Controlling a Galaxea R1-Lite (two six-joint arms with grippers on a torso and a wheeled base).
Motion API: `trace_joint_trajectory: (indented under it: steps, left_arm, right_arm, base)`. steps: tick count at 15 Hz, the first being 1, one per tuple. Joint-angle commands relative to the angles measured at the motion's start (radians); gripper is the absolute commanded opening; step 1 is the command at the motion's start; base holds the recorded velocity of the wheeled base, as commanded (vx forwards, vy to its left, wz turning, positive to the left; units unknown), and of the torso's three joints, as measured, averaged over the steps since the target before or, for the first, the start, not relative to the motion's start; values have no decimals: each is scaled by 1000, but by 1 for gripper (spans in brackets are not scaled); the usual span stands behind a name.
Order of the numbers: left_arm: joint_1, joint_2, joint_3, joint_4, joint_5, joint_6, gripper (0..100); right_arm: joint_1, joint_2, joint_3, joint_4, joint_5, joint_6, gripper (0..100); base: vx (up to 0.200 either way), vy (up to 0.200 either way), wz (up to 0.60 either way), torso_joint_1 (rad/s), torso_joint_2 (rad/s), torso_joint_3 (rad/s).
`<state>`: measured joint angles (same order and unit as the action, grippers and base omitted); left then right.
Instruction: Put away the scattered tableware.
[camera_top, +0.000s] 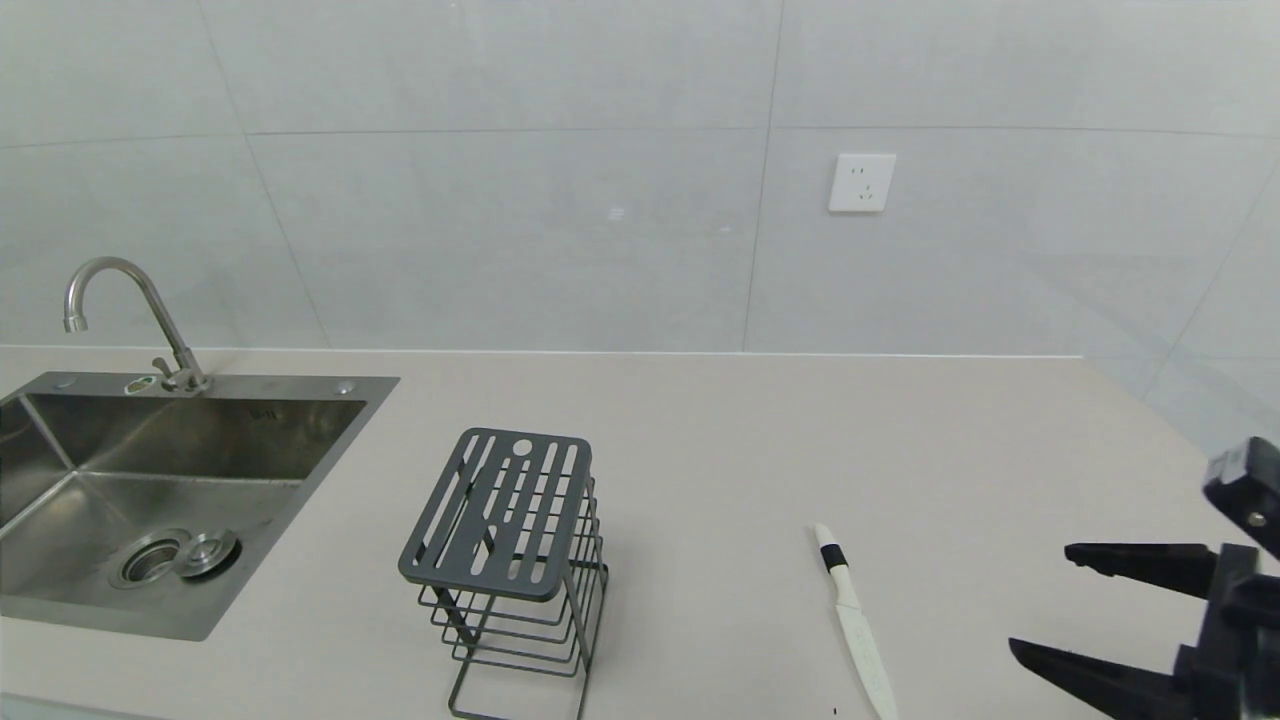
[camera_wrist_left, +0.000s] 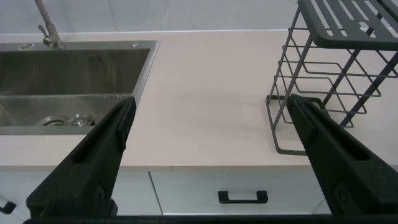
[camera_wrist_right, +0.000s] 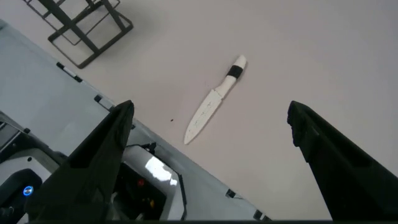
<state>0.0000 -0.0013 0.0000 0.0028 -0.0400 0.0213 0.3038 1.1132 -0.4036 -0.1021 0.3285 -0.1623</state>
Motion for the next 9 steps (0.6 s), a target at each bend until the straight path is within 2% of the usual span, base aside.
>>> trace_joint_trajectory:
  steps: [1, 4, 9]
  left_arm:
    - [0, 1, 0, 0, 2, 0, 100]
    - [0, 1, 0, 0, 2, 0, 100]
    - [0, 1, 0, 0, 6, 3, 100]
  right_arm:
    - [103, 203, -4, -42, -26, 14, 100]
    - [156, 339, -3, -163, -29, 70, 100]
    - [317, 442, -12, -205, -213, 325, 100]
  base:
    - [0, 0, 0, 0, 0, 0]
    - [0, 0, 0, 0, 0, 0]
    - [0, 0, 0, 0, 0, 0]
